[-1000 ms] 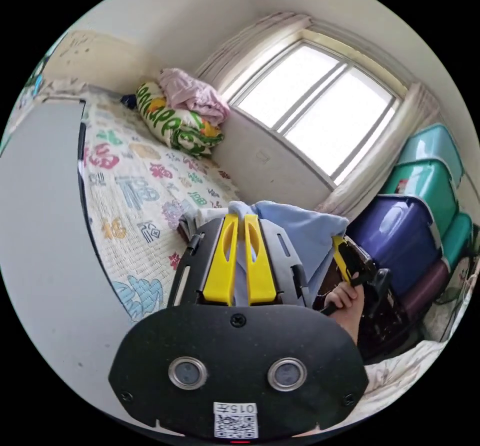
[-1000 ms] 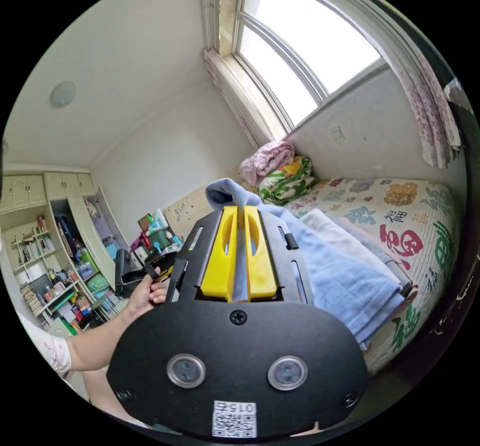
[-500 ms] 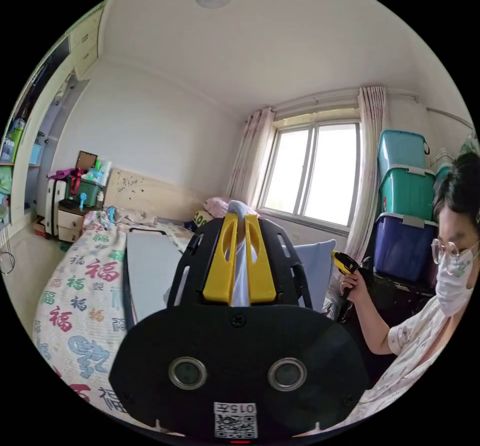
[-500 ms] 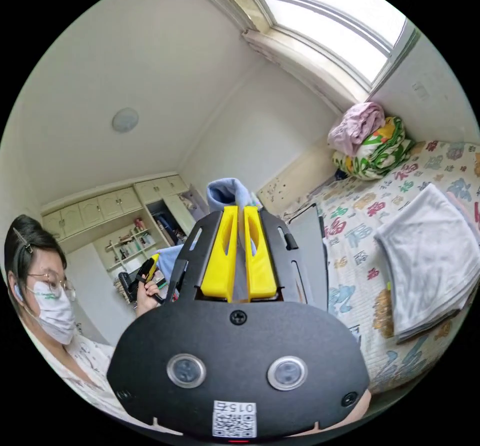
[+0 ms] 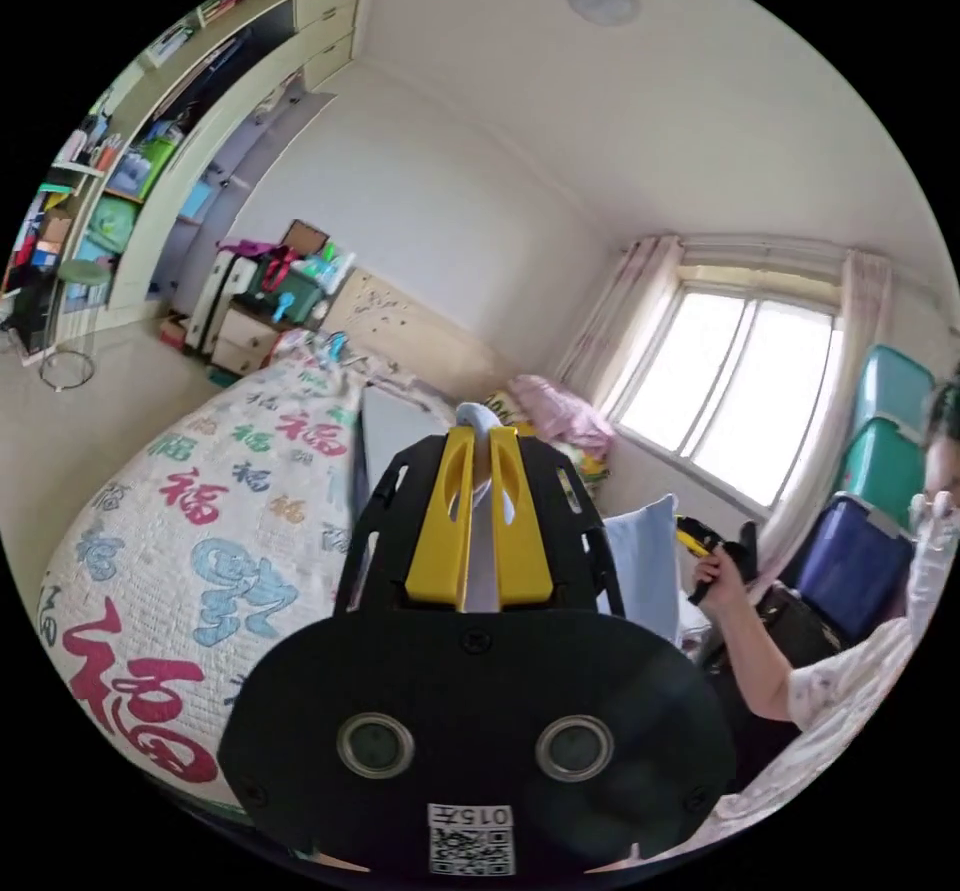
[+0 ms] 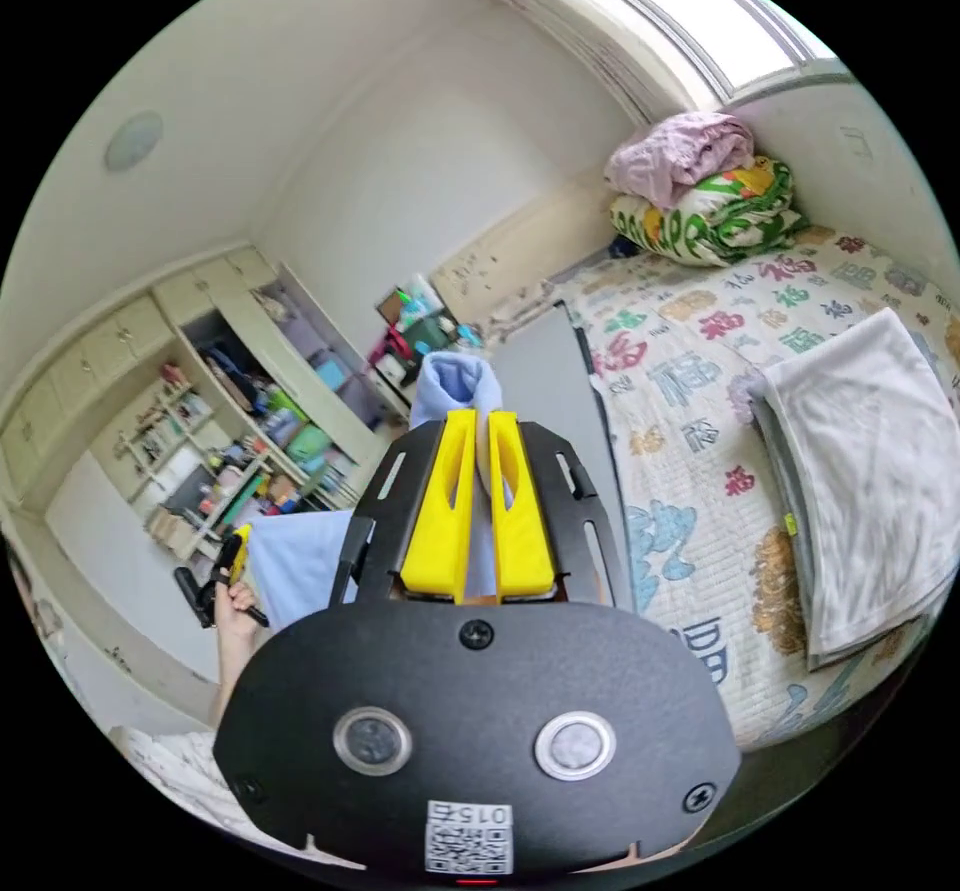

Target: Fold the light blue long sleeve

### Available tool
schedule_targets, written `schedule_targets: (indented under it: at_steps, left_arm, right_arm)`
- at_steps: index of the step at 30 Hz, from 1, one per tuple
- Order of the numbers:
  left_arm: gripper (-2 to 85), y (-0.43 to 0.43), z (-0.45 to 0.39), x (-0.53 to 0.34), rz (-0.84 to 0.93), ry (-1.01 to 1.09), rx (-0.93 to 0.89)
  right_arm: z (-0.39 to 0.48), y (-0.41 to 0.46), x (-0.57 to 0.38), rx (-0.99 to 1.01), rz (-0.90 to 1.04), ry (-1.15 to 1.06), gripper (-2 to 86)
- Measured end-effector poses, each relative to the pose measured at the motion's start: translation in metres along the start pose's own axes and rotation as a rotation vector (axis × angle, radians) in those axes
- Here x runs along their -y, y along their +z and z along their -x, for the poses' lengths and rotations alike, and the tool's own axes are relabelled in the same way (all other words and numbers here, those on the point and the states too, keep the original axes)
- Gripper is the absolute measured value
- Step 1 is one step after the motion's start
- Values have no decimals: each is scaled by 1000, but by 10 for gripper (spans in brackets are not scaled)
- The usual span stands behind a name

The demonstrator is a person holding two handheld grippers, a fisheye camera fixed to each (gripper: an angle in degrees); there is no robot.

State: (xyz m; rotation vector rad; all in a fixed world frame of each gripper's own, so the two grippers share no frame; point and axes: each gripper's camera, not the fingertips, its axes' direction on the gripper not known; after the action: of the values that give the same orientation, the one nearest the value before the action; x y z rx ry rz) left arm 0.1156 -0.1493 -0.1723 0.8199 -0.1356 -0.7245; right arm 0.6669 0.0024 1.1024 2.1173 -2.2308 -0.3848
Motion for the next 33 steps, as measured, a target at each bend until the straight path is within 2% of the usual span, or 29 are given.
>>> schedule_targets:
  at_steps: [3,7,9,12,15,19,23,26,30,33]
  left_arm:
    - [8,66,42,-62,167,-55,184]
    - [-3,42,36,-148,100,-63,158]
    - [-7,38,31,-200,79,-133,77]
    - [-8,66,17,-232,178,-147,-11]
    - [-9,93,3,-274,275,-164,-53]
    - [-9,82,-2,-296,222,-177,-57]
    - [-9,68,12,-317,167,-231,-33]
    - [-9,69,37,-335,186,-308,7]
    - [-9,62,58,-351,168,-341,45]
    - [-9,59,74,-366,176,-372,56]
  right_arm:
    - [-24,101,-1,-268,58,18,0]
    - [-7,193,-60,-485,-28,-318,-4]
    - [0,243,-89,-579,-45,-433,-4]
    - [9,346,-131,-646,69,-564,-5]
    - [3,458,-166,-689,249,-555,-8]
    - [-17,579,-195,-712,444,-544,-10]
    - [-37,647,-190,-747,468,-485,-10]
    - [-52,707,-176,-874,524,-417,-10]
    - [-79,797,-159,-1091,694,-410,-10]
    - [-95,833,-152,-1159,700,-449,-9]
